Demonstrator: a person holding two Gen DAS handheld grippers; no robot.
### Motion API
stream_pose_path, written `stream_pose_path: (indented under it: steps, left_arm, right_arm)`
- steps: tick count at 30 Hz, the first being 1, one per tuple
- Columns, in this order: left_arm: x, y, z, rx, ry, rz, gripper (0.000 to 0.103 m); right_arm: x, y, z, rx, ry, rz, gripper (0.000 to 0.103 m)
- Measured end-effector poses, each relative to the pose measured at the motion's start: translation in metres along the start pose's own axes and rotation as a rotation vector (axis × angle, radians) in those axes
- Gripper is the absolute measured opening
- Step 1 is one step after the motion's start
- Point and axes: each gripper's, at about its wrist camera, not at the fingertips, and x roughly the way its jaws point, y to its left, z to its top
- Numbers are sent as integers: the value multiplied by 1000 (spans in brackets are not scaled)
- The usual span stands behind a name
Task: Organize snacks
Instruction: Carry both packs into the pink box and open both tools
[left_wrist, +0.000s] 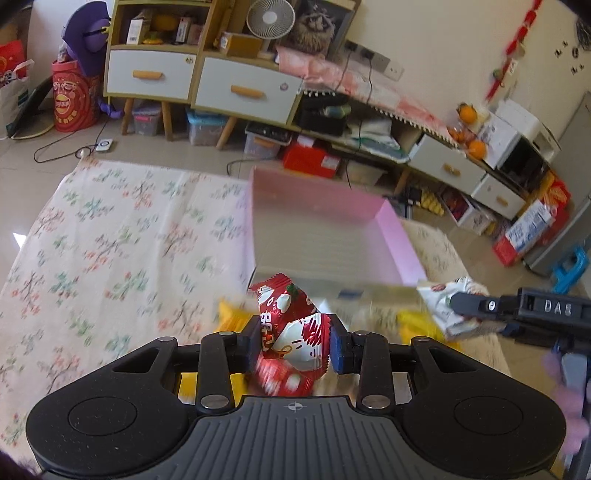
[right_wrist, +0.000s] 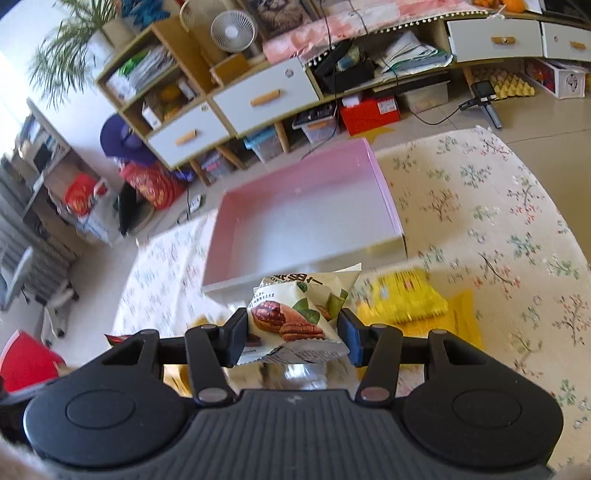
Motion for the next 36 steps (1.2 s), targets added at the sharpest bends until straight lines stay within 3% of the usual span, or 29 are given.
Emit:
stream_pose_path:
  steps: [6, 12, 25, 31, 32, 33, 35, 36]
  left_arm:
    - [43, -22, 32, 11, -13, 19, 33]
    - [86, -30, 46, 51, -5, 55, 33]
    - [148, -32, 52, 175, 33, 169, 34]
    - [157, -37, 49, 207, 42, 166, 36]
    - [158, -38, 48, 215, 39, 166, 38]
    - [158, -39, 48, 222, 40, 169, 49]
    - [157, -42, 46, 239, 40, 172, 67]
    - [156, -44, 46, 251, 35, 175, 71]
  right_arm:
    - [16, 4, 21, 47, -30, 24, 48]
    - [43, 5, 43, 3, -64, -15, 48]
    - [99, -7, 53, -58, -39, -125, 48]
    - [102, -5, 53, -90, -39, -155, 50]
    - [101, -5, 53, -88, -41, -154, 51]
    - [99, -6, 53, -82, -49, -152, 52]
    - [96, -9, 54, -66, -61, -143, 66]
    - [95, -10, 55, -59, -68, -139, 72]
